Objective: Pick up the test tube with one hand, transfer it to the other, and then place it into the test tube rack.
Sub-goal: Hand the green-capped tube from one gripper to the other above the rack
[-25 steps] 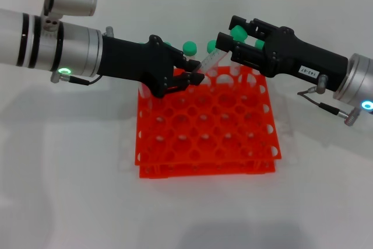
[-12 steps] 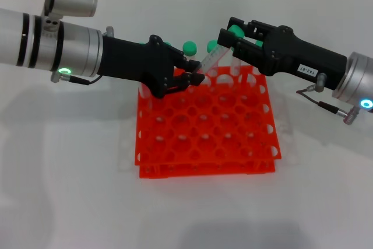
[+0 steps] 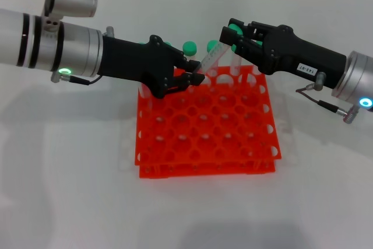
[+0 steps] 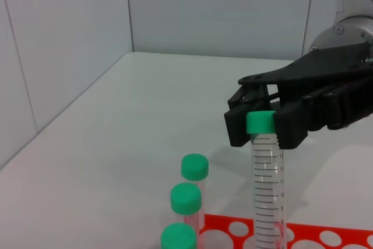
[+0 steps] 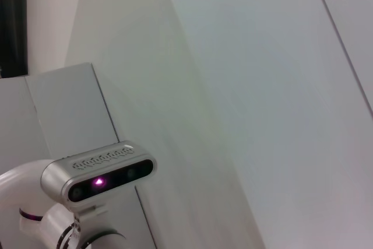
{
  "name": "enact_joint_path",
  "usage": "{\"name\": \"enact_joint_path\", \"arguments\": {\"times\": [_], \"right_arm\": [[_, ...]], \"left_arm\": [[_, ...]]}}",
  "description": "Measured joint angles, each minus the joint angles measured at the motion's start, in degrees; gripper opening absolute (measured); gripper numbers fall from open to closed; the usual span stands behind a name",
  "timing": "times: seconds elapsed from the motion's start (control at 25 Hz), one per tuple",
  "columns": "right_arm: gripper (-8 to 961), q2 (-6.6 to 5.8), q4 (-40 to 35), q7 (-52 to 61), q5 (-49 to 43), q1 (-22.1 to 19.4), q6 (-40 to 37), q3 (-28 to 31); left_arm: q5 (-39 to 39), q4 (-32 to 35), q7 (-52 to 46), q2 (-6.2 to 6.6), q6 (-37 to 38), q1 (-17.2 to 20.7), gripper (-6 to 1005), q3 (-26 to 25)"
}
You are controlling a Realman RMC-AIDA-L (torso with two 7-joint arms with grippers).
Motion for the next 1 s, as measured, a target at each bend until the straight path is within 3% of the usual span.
{"name": "enact_joint_path", "arguments": {"times": [0.36,0.52,0.84,1.0], "right_arm": [[258,-0.01,-0.1,-0.1,0.5,-0.2,0.1,0.1],[258,-0.01,-0.1,0.0,0.5,0.0,0.8,0.1],[259,0.0,-0.2,0.0,0.5,-0.2,0.9,0.0],[259,-0.01,-0.2,0.0,0.4,-0.3,0.8,0.0]], "left_arm": [[0.1,1.3,-5.8,-0.13,-0.2,-0.1,225,0.2],[0.2,4.7,-12.2,-0.76,-0.4,-0.1,254,3.3],[0.5,11.3,-18.6,-0.94,-0.4,1.2,599,5.8],[1.3,17.7,-24.7,-0.56,1.1,2.7,733,5.8]]}}
